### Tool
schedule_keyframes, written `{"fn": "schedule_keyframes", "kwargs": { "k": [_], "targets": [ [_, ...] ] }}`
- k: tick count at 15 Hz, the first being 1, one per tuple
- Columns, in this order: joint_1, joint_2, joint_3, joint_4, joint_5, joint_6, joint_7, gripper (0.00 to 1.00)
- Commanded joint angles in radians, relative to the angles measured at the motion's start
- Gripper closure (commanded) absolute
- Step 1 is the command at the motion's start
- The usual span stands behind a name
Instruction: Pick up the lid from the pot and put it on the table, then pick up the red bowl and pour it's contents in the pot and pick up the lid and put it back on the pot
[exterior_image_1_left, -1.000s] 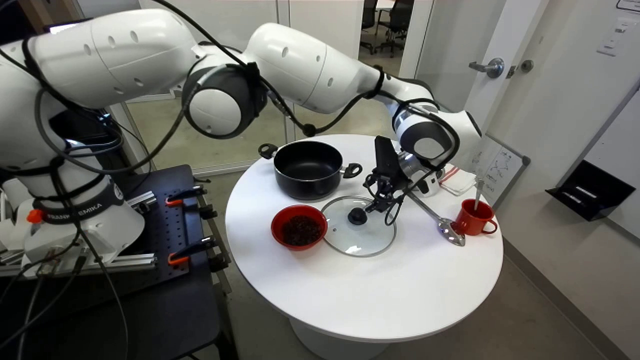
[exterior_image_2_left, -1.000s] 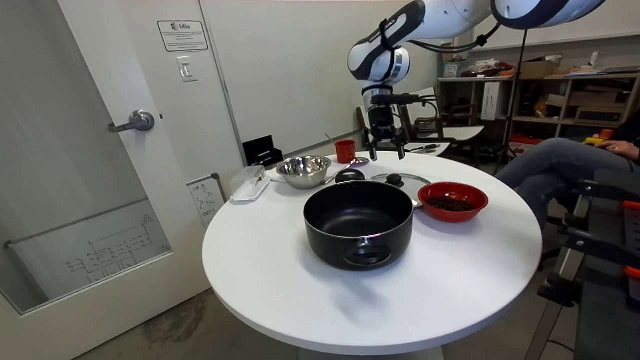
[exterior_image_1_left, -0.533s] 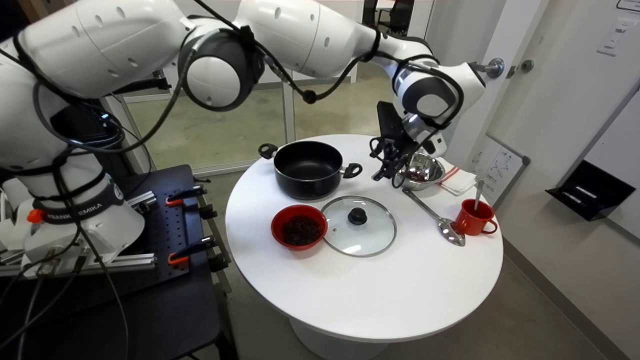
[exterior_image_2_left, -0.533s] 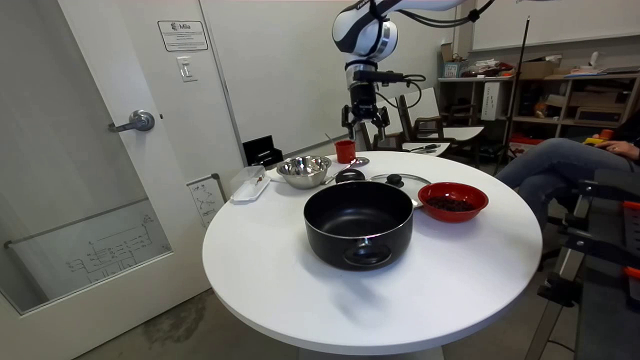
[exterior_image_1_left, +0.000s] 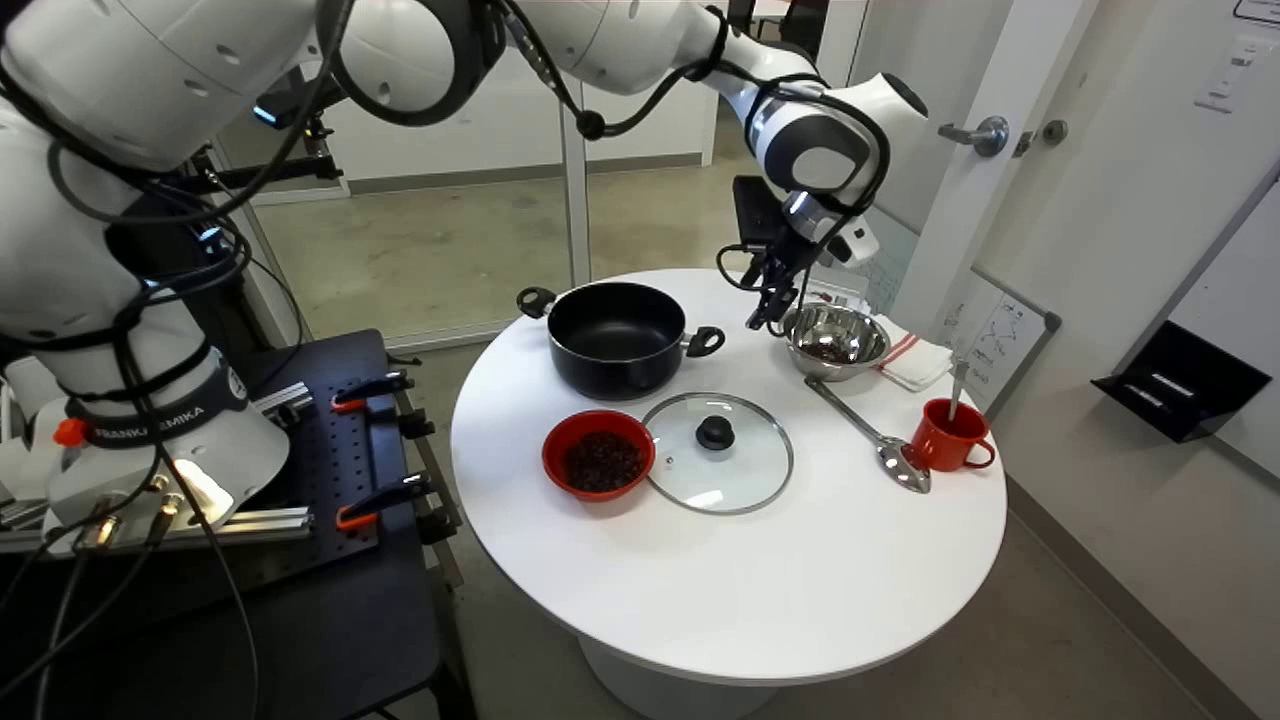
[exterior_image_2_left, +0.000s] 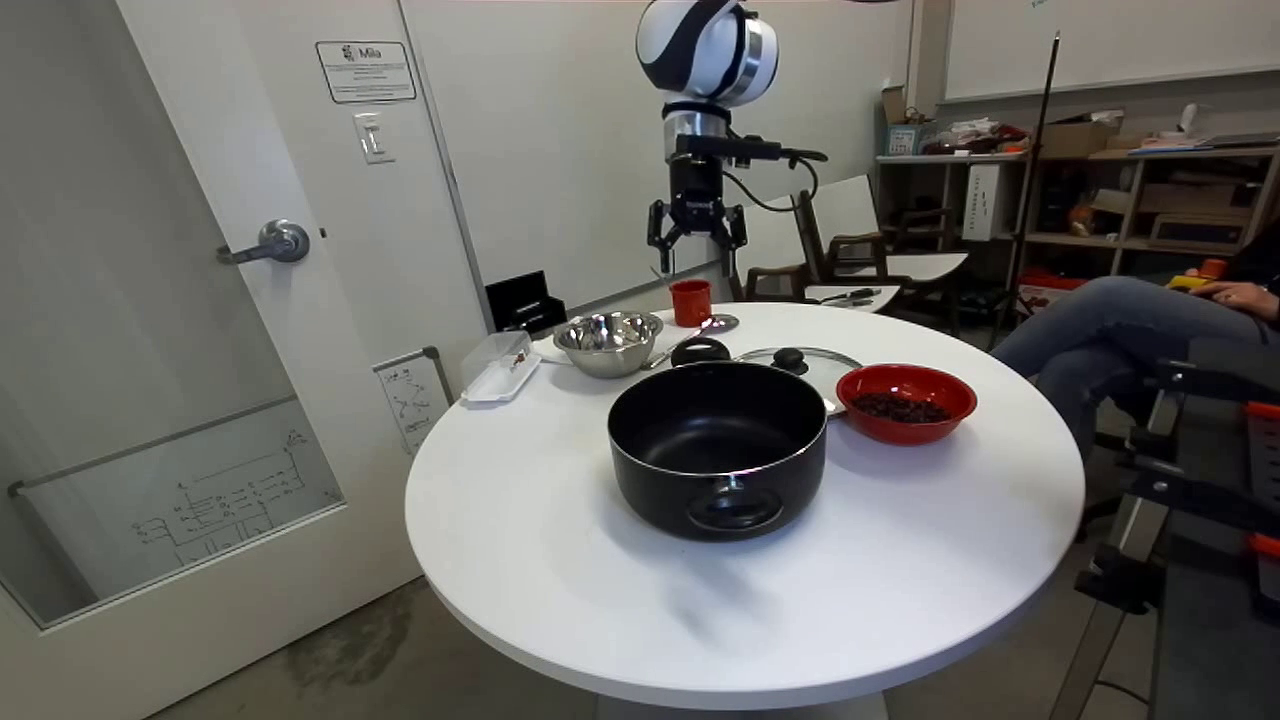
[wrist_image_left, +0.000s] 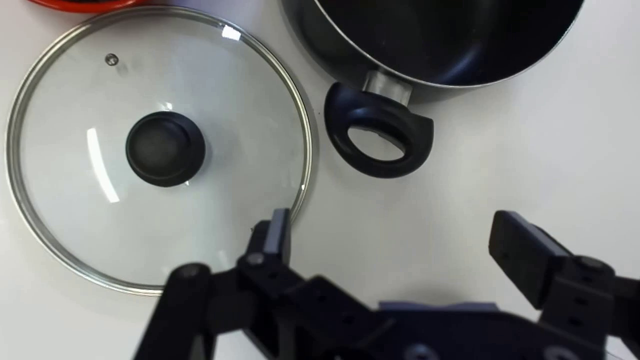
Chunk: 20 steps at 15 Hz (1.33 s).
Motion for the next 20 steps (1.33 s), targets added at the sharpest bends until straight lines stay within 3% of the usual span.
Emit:
{"fn": "schedule_keyframes", "kwargs": {
  "k": [1, 11, 12, 15, 20],
  "targets": [
    [0.014, -0.134, -0.006, -0.241, 0.008, 0.138, -0.041, 0.00],
    [-0.012, -0.362, 0.032, -0.684, 0.026, 0.499, -0.243, 0.00],
    [0.001, -0.261, 0.007, -0.530, 0.001, 0.428, -0.177, 0.00],
    [0.000, -0.317, 0.018, -0.622, 0.003, 0.465, -0.209, 0.00],
    [0.006, -0.346, 0.014, -0.654, -0.003, 0.478, -0.206, 0.00]
  ]
}}
